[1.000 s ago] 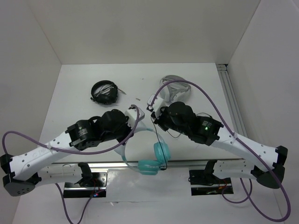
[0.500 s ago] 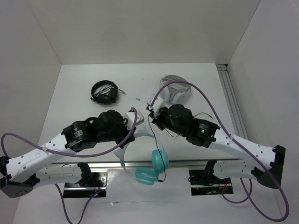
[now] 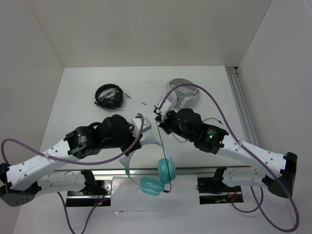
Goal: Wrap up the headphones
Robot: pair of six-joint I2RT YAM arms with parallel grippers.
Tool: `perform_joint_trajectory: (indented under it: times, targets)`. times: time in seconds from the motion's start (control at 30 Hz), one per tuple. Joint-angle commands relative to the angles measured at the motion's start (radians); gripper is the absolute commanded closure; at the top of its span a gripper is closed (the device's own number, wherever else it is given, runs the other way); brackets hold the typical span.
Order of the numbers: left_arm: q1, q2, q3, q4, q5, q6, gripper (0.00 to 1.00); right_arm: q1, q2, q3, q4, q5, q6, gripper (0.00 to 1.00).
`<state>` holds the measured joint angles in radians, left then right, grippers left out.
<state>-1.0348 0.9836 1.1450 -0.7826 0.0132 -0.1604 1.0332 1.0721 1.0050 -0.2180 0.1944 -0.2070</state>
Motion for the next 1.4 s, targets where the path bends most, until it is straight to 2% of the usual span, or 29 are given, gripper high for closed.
perform_joint_trajectory:
  times: [0.0,0.37,0.53,0.73,1.0,1.37]
  targets:
    - [-0.005,-0.023,0.047,0.085,0.050,-0.008,1.00,-0.007,-0.029,-0.008,0.080,-0.003,0.001,1.00]
    - [-0.005,-0.014,0.067,0.085,0.195,0.036,1.00,-0.035,0.001,0.010,0.035,-0.087,-0.008,1.00]
    - [-0.005,-0.023,0.090,0.085,0.186,0.045,1.00,-0.035,0.038,0.001,0.035,-0.121,-0.008,1.00]
    - [-0.005,-0.091,0.102,0.097,0.093,0.045,1.00,-0.044,0.069,0.010,0.009,-0.226,-0.008,1.00]
    - [-0.005,-0.154,0.111,0.131,-0.082,0.016,1.00,-0.044,0.082,-0.037,0.037,-0.208,0.012,1.00]
    - [-0.005,-0.206,0.111,0.177,-0.216,-0.028,1.00,-0.053,0.111,-0.028,0.046,-0.217,0.021,1.00]
